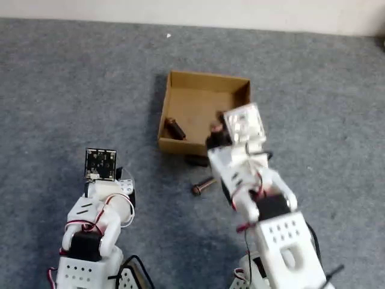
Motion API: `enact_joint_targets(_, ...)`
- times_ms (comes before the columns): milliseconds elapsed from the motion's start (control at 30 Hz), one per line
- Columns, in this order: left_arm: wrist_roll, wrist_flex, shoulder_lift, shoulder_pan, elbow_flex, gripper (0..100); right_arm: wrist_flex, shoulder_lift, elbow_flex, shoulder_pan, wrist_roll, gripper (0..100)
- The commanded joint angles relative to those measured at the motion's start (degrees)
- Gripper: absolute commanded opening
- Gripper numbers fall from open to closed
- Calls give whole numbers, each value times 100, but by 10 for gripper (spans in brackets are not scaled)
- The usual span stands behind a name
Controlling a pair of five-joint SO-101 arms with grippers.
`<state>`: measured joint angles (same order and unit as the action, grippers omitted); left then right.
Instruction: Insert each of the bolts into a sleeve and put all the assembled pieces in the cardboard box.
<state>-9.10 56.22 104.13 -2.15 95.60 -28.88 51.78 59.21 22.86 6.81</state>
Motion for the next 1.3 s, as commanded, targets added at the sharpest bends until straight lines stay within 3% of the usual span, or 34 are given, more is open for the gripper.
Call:
enact_joint_targets(0,62,-35,31,66,66,6,1358,-1156,-752,-400,-70,6)
enact_joint_targets(200,62,-158,31,66,75,6,2440,-3134,-1499,-664,-114,6)
enact_joint_targets(467,62,-185,31,75,84,6,2325,-5270,-2826,-804,-114,22)
enact_joint_targets(667,114,-237,31,75,154,6,505,-5464,-3793,-787,-114,193)
enact_joint_targets(967,501,-273,31,75,154,6,-3284,-5464,-5763,-505,-26,198)
enact_joint_targets(1100,501,-273,31,75,154,6,-4901,-5464,-6396,-119,905,198)
enact_joint_targets(1267,501,-273,31,75,154,6,-6167,-5464,-6888,321,1618,198)
